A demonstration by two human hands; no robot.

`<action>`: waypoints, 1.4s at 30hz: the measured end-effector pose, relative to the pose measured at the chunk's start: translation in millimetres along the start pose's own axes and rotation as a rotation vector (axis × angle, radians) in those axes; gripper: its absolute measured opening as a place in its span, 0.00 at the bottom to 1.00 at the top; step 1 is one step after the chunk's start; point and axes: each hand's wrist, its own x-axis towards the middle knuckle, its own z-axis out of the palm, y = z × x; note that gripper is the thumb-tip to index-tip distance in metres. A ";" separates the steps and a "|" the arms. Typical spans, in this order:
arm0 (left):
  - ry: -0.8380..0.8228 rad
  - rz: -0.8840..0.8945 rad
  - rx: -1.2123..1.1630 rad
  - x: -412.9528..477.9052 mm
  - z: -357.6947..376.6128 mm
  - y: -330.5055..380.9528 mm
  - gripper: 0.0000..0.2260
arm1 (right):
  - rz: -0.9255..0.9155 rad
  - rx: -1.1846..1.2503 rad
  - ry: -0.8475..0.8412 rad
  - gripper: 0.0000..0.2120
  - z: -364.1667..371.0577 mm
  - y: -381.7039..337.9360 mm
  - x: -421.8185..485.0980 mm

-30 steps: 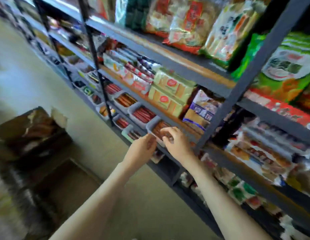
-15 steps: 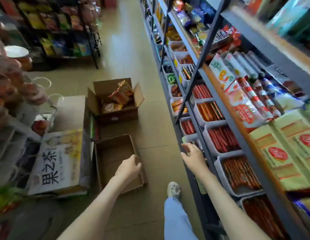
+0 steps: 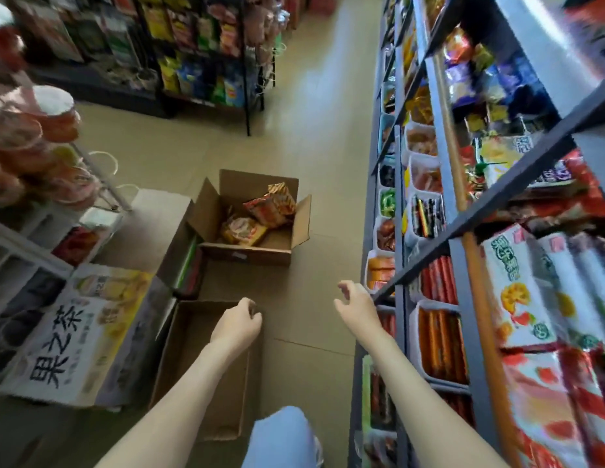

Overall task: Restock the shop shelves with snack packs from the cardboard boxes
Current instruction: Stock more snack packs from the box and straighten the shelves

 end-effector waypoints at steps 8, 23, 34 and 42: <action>0.049 -0.186 -0.117 164.3 -28.5 40.7 0.16 | 0.006 -0.058 -0.117 0.20 1.8 -21.5 182.1; 0.117 -0.601 -0.538 663.6 34.6 -17.2 0.33 | 0.009 -0.148 -0.517 0.32 234.8 13.3 647.3; 0.211 -0.922 -1.037 852.9 193.4 -157.4 0.53 | -0.094 -0.245 -0.737 0.50 461.0 102.4 786.5; 0.200 -1.017 -1.155 843.0 188.1 -156.3 0.27 | -0.080 -0.239 -0.786 0.51 443.0 92.1 762.9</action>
